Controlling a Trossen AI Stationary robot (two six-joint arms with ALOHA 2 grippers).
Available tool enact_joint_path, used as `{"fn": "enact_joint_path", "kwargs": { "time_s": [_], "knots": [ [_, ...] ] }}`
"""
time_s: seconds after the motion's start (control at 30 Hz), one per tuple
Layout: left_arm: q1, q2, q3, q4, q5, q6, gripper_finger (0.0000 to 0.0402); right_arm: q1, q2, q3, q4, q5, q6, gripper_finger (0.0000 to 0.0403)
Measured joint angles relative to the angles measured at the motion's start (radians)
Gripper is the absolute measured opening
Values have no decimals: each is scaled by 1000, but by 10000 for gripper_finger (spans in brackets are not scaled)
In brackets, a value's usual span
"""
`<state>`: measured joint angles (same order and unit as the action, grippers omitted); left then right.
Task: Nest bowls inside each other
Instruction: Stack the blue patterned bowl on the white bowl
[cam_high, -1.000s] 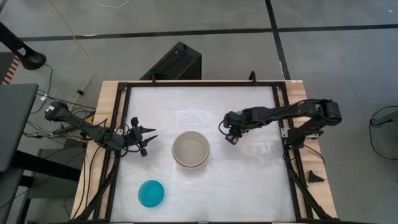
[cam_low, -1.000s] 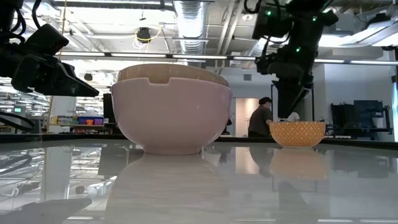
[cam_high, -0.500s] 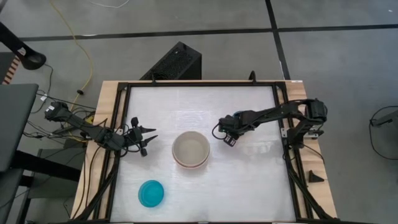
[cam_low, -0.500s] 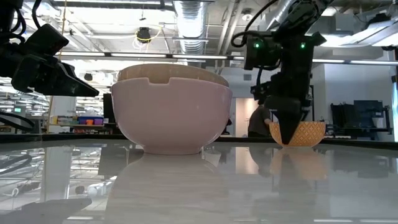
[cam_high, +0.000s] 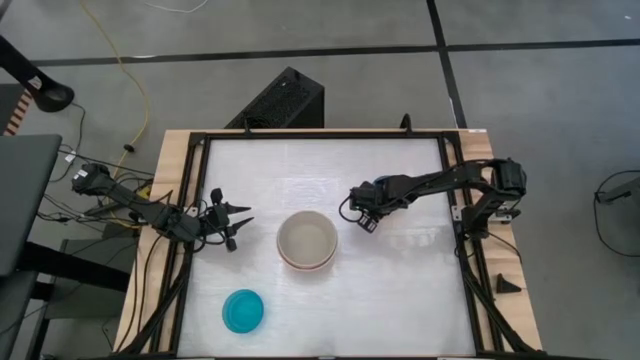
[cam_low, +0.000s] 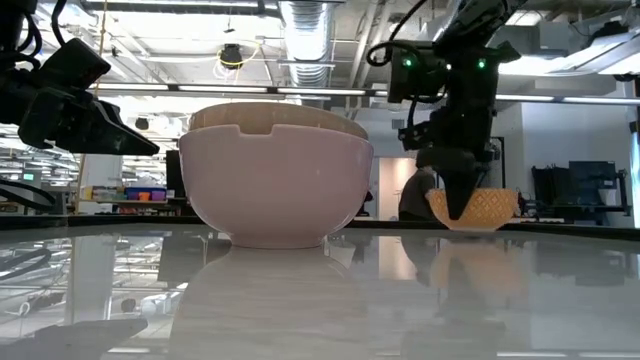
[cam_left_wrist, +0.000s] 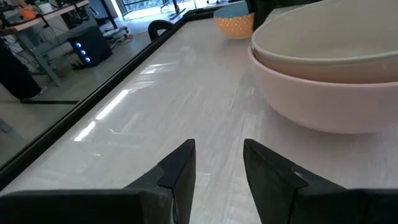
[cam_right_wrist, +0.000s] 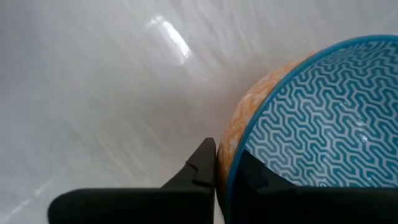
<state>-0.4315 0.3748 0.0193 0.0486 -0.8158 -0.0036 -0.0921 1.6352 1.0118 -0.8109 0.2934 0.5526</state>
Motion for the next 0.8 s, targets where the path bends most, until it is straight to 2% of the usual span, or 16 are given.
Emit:
{"fn": "enact_joint_path", "kwargs": {
  "time_s": [0.37,0.8],
  "knots": [
    [0,0,0,-1,0,0,125,55,0,175,-135,6,-2,42],
    [0,0,0,-1,0,0,125,272,7,480,-158,42,-25,42]
  ]
}}
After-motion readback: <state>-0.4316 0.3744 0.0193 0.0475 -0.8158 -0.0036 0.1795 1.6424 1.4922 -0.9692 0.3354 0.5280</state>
